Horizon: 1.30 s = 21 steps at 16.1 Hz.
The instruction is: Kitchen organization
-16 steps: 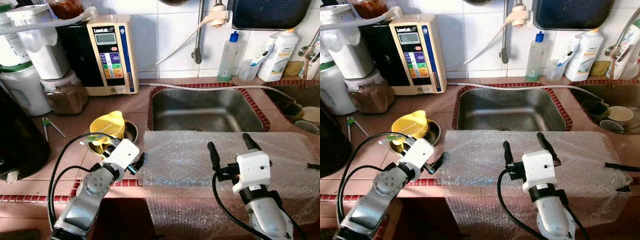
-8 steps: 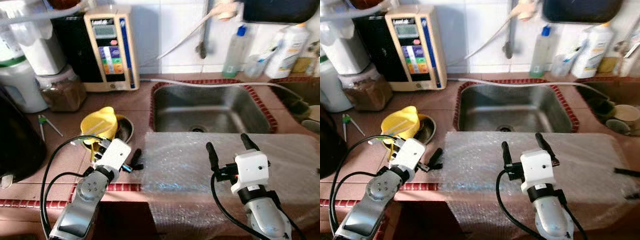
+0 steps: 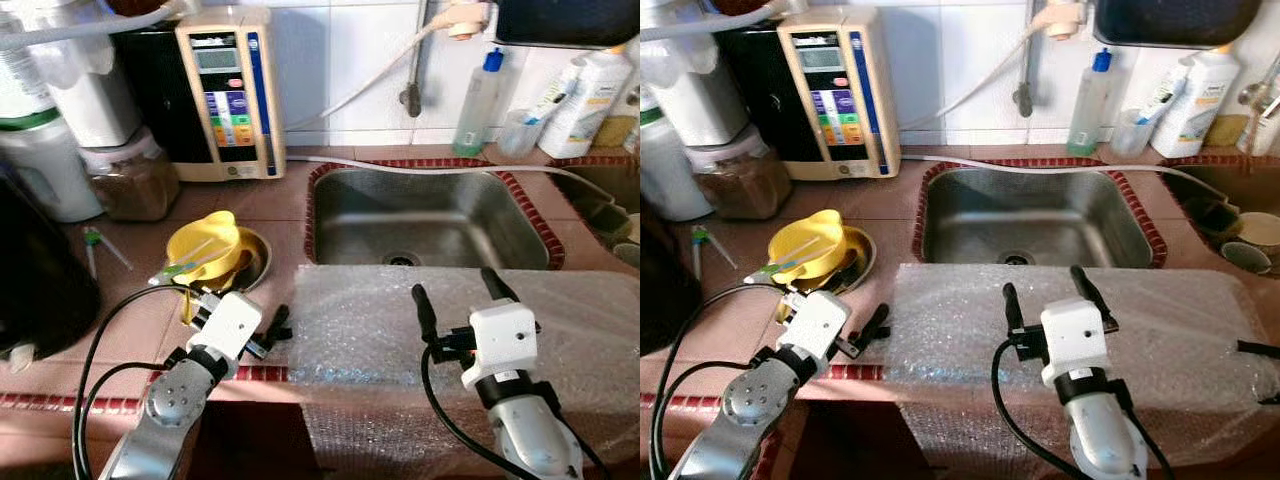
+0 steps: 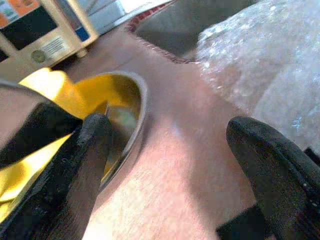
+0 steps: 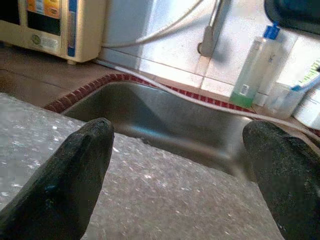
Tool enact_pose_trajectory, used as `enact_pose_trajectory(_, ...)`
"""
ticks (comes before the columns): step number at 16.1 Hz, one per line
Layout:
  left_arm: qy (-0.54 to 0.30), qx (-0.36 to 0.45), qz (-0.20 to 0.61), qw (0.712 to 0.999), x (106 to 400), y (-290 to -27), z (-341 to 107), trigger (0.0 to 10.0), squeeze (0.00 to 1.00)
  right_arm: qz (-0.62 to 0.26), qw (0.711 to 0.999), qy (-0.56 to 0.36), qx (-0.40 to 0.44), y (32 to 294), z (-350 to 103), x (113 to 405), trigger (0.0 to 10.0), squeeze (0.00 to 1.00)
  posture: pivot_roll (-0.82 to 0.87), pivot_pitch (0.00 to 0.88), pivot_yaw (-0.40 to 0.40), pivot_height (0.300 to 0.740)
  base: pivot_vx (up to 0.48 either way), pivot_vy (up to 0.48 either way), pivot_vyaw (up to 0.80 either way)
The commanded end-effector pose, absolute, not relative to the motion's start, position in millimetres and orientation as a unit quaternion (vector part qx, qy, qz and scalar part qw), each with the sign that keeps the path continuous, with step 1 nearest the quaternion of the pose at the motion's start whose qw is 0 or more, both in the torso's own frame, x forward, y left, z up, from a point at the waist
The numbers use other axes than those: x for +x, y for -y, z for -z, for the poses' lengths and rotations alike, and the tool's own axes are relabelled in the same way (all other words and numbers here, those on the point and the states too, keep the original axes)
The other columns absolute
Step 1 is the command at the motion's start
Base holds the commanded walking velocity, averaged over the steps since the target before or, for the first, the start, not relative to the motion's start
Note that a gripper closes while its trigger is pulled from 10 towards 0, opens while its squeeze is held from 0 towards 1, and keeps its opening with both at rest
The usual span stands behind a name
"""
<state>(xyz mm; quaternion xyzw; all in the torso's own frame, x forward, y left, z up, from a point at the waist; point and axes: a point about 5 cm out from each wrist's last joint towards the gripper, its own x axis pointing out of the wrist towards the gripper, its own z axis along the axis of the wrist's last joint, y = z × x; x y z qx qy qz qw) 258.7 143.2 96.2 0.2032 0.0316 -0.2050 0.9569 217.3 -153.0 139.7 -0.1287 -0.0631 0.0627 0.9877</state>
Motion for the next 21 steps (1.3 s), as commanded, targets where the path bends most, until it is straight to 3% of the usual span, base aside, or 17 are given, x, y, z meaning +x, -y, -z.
enact_pose_trajectory(1,0.023,0.202,0.195,0.96,262.4,-144.0,-115.8,10.0,0.0,-0.063,0.988,0.064,-0.127,152.2,-139.7,217.5,10.0,0.0,0.05,0.011,0.059,0.74,0.0,0.0,0.0)
enact_pose_trajectory(5,0.09,0.187,0.211,0.955,261.7,-134.8,-136.1,10.0,0.0,-0.065,0.988,0.067,-0.127,151.3,-140.5,219.5,10.0,0.0,0.06,0.009,0.059,0.74,0.0,0.0,0.0)
enact_pose_trajectory(8,0.12,0.211,0.156,0.958,271.1,-139.2,-146.8,10.0,0.0,-0.064,0.988,0.067,-0.127,150.9,-140.1,219.3,10.0,0.0,0.05,0.005,0.06,0.74,0.0,0.0,0.0)
enact_pose_trajectory(17,0.079,0.171,0.045,0.981,300.0,-145.0,-146.1,10.0,0.0,-0.067,0.987,0.071,-0.128,150.1,-141.1,224.4,10.0,0.0,0.05,0.0,0.05,0.74,0.0,0.0,0.0)
enact_pose_trajectory(21,0.011,0.122,-0.02,0.992,313.2,-151.0,-125.7,10.0,0.0,-0.096,0.986,0.076,-0.115,144.1,-144.4,221.9,10.0,0.0,0.04,0.0,0.048,0.74,0.0,0.0,0.0)
